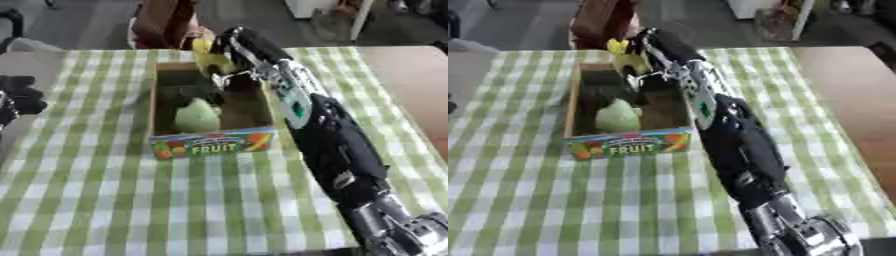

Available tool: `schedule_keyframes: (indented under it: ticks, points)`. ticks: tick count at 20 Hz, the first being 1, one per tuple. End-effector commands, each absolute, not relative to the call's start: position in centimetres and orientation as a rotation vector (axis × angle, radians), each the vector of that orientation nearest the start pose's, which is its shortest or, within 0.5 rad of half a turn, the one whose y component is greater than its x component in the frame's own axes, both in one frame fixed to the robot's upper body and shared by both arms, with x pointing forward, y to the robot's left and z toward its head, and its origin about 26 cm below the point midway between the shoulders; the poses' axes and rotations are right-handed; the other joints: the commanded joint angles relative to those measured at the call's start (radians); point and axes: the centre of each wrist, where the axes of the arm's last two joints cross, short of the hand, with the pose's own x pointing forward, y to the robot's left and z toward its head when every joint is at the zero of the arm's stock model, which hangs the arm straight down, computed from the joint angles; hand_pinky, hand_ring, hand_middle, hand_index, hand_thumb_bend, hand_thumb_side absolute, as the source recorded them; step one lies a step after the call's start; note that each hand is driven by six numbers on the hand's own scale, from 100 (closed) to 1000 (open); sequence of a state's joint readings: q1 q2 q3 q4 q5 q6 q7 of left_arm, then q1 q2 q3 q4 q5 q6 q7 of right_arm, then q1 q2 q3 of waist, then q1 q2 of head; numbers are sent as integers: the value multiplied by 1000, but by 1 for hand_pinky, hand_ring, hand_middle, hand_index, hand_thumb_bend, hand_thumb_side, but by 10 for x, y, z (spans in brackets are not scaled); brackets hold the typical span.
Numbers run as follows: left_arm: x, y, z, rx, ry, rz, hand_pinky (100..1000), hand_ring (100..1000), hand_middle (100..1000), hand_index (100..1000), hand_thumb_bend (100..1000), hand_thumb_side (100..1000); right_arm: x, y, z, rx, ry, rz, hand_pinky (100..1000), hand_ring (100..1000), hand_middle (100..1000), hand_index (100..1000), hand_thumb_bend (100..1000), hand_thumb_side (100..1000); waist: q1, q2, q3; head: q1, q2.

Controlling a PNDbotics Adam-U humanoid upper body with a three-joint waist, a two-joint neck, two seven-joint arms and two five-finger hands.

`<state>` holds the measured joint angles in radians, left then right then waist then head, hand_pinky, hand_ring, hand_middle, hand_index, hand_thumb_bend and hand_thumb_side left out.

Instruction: Pick up objects on the table and place them in the box.

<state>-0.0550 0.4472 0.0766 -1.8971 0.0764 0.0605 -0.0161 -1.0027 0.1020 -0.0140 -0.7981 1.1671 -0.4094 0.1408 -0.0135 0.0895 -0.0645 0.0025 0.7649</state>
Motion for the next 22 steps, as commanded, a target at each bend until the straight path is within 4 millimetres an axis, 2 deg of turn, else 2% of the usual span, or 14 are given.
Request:
schedule_keyframes:
  ticks: [1, 2, 3, 5, 7, 8, 11, 15, 17, 18, 22]
  points:
    - [276, 330, 137, 286, -1894, -340, 732, 628, 590, 777, 100, 909, 470, -69, 132, -490, -1887, 1590, 531, 616, 721, 750, 100, 261, 7, -16, 2, 0, 4]
    - [275, 330, 135, 284, -1890, -336, 733, 627, 589, 777, 100, 910, 470, -71, 128, -474, -1871, 1602, 590, 696, 787, 806, 100, 263, 7, -18, 2, 0, 5]
    - [275, 330, 134, 281, -1887, -331, 733, 627, 589, 776, 100, 910, 470, -74, 126, -461, -1855, 1609, 600, 708, 796, 814, 100, 263, 7, -20, 2, 0, 5]
    - [274, 329, 132, 273, -1883, -319, 735, 627, 588, 776, 100, 919, 471, -82, 122, -446, -1824, 1609, 722, 832, 849, 860, 100, 263, 6, -23, 2, 3, 5]
    - [274, 329, 129, 264, -1880, -298, 735, 626, 587, 776, 100, 922, 471, -90, 120, -433, -1801, 1596, 763, 874, 866, 874, 100, 253, 7, -26, 2, 4, 5]
    - [273, 329, 128, 261, -1878, -289, 735, 626, 587, 775, 100, 925, 471, -94, 120, -426, -1798, 1580, 790, 895, 877, 881, 100, 318, 7, -27, 2, 5, 5]
    - [270, 330, 124, 261, -1866, -267, 735, 625, 587, 775, 100, 929, 471, -109, 124, -411, -1819, 1505, 828, 918, 889, 891, 100, 397, 10, -30, 3, 7, 5]
    - [268, 331, 119, 264, -1856, -237, 735, 625, 586, 774, 100, 932, 469, -129, 138, -405, -1904, 1366, 851, 934, 897, 896, 100, 382, 13, -32, 3, 10, 5]
    - [267, 331, 118, 265, -1854, -226, 736, 625, 586, 774, 100, 933, 467, -139, 148, -399, -1969, 1288, 834, 910, 889, 894, 100, 337, 13, -30, 4, 14, 5]
    - [267, 331, 117, 266, -1854, -224, 737, 626, 587, 775, 100, 933, 465, -142, 153, -390, -2006, 1250, 798, 875, 882, 891, 100, 282, 13, -30, 5, 14, 5]
    - [267, 331, 116, 265, -1869, -231, 741, 634, 594, 776, 100, 928, 459, -161, 171, -346, -2146, 1091, 758, 842, 872, 886, 100, 170, 11, -24, 12, 18, 5]
